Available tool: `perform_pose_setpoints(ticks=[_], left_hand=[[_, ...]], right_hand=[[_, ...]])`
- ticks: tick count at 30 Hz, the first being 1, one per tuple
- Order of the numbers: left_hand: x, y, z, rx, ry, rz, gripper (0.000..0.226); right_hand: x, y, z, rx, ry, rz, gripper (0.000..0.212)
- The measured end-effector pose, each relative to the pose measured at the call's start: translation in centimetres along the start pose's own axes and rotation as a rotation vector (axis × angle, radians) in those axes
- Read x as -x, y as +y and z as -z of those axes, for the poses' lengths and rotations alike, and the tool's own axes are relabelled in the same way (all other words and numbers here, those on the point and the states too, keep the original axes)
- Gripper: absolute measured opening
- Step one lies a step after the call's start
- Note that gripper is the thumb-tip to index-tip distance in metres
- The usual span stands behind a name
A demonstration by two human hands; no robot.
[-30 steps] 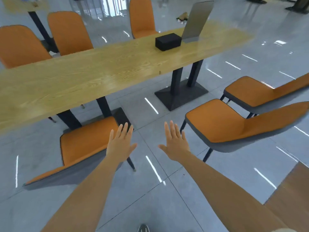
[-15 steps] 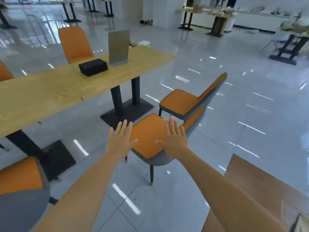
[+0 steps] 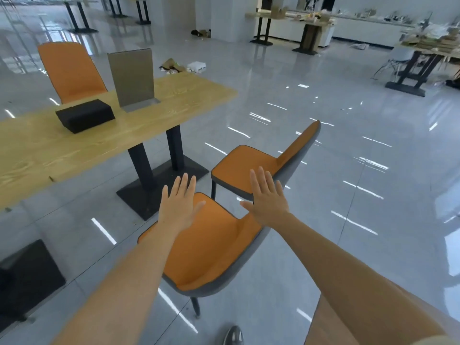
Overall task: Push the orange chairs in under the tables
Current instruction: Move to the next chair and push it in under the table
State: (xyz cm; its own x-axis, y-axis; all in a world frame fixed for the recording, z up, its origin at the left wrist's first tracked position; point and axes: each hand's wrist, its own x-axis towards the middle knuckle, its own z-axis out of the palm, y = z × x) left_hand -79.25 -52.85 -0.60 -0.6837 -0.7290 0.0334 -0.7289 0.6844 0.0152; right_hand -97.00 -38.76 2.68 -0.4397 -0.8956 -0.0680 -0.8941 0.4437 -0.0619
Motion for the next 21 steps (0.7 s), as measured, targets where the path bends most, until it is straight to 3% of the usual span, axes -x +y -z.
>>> perform_pose_setpoints(ticks=[10,21], left_hand=[[-6.0,1.2,-1.2,-0.024,-0.088,0.2,0.071],[1.1,8.8,-2.8,0.014,-0.147,0.61,0.07]], right_hand=[[-10.6,3.2,-0.9,0.042,-0.08,0.236,0.079],[-11.6,7.1,-2.4,0.023,-0.182,0.638,0.08]])
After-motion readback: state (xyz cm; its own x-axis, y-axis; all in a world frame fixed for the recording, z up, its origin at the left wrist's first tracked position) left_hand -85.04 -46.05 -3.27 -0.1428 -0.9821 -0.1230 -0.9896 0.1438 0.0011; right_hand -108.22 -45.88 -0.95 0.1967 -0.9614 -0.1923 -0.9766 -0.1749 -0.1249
